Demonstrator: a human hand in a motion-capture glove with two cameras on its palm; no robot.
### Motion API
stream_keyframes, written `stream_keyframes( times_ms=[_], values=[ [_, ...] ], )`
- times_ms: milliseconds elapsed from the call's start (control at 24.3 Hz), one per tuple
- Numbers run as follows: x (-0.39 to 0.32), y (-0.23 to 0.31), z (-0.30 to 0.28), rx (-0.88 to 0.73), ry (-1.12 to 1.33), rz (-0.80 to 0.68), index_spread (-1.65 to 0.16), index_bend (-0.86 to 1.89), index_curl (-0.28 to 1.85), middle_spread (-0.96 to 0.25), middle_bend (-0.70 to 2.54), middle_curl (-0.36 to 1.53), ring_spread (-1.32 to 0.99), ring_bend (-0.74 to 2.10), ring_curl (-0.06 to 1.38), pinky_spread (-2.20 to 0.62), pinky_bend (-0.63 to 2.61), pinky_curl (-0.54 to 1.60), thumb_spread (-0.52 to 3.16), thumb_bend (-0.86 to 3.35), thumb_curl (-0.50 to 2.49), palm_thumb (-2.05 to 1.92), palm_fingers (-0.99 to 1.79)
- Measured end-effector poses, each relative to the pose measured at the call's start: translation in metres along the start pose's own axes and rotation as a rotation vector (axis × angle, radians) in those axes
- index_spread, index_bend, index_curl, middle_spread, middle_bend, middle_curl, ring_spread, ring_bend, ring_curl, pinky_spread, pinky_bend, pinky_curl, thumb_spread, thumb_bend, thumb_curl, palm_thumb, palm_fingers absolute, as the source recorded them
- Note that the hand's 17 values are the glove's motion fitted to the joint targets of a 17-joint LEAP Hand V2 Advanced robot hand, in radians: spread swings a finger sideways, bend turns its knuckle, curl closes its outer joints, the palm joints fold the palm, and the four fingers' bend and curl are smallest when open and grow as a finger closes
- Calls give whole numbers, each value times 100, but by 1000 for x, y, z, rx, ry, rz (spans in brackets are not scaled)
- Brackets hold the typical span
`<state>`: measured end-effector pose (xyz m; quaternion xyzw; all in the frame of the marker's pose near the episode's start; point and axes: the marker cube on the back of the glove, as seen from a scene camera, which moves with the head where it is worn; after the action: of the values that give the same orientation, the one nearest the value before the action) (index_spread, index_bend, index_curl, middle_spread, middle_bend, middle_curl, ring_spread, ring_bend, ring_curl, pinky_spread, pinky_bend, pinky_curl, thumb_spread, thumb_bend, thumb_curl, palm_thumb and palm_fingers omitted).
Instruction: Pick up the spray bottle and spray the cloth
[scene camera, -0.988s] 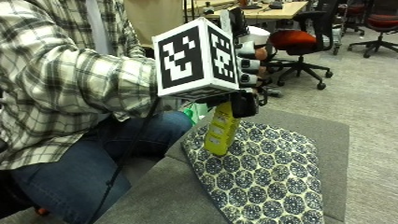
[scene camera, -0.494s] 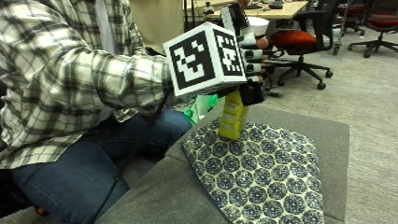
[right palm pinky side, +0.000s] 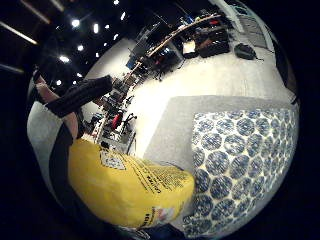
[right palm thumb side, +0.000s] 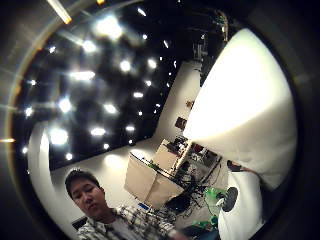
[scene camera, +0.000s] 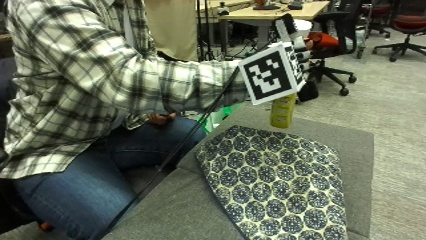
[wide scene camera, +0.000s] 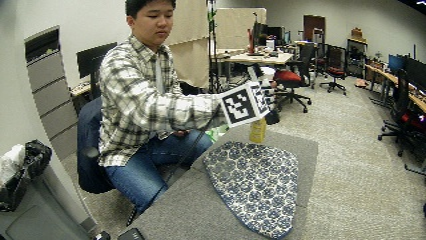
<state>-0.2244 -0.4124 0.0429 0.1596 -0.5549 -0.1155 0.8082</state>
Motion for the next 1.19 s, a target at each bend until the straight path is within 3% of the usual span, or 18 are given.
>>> stream_keyframes(
  times_ms=[535, 1193],
  values=[
    [91, -8, 71, -61, -19, -44, -30, 15, 50, -18, 47, 55, -20, 57, 49, -15, 49, 38, 13, -3, 80, 114, 116],
    [95, -7, 79, -151, -21, -104, -30, 12, 48, -16, 44, 55, -20, 54, 48, -15, 50, 39, 17, -3, 80, 115, 113]
  ],
)
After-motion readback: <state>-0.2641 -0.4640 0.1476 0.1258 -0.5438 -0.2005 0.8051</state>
